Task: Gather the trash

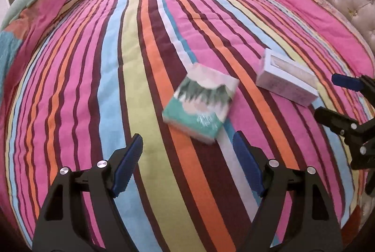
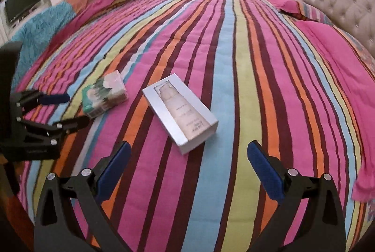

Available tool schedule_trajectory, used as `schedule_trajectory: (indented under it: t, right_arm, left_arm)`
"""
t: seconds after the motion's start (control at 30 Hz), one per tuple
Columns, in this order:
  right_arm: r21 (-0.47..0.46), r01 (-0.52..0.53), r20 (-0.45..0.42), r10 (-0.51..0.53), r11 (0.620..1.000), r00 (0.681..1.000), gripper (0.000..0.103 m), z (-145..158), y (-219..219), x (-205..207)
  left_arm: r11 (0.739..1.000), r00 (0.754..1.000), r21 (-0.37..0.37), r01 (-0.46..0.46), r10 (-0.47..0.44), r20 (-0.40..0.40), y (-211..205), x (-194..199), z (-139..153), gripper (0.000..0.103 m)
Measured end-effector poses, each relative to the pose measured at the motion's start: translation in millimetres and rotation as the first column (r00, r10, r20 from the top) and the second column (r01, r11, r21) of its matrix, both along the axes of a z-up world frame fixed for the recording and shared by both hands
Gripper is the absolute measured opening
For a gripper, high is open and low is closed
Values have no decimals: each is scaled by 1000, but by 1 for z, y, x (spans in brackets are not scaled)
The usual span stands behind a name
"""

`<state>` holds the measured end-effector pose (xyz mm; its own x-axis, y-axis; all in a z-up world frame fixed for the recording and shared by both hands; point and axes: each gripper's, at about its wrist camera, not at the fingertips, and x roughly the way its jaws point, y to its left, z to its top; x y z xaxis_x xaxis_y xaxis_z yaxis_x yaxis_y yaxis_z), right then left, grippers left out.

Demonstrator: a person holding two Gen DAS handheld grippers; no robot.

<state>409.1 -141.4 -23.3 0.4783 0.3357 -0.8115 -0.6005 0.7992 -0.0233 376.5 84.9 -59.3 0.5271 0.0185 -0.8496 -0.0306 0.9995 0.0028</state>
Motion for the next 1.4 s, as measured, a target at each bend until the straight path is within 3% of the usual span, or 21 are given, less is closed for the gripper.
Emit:
schedule_trajectory:
  t: [0.27, 0.63, 0.7, 0.77, 0.8, 0.83, 1.0, 1.27, 1.4]
  right_arm:
    - [-60, -23, 8, 24, 998, 1000, 95, -13, 17, 22]
    - [-36, 23, -23, -24, 999, 999, 94, -23, 31, 41]
    - [-24, 21, -47, -22, 999, 999, 82, -24, 33, 41]
    - [-23, 31, -51, -32, 999, 998, 56, -23, 34, 38]
    - [-15, 42, -60, -43, 999, 997, 54, -22, 34, 37]
    - [-4, 49, -69, -49, 999, 996, 52, -21, 33, 35]
    - [30, 103, -73, -100, 994, 992, 51, -13, 24, 23]
    - [90, 189, -88, -181, 978, 980, 50, 11, -6, -8]
    - [126, 216, -101, -204, 968, 974, 50, 22, -23, -24]
  left_arm:
    - [999, 999, 34, 42, -41, -33, 0, 31, -13, 77]
    - [997, 997, -6, -72, 71, -19, 2, 50, -18, 77]
    - [996, 996, 2, -87, 87, -9, 0, 50, -19, 76]
    - [996, 996, 10, -94, 94, -3, -2, 49, -18, 70]
    - [995, 995, 12, -98, 98, 0, -3, 48, -17, 59]
    - [994, 994, 20, -106, 106, 2, -3, 46, -15, 51]
    - [995, 994, -14, -104, 103, -16, 5, 36, -9, 51]
    - [990, 994, -89, -106, 109, 32, 7, -10, 15, 51]
    - [991, 994, -92, -96, 100, 50, 1, -39, 27, 51]
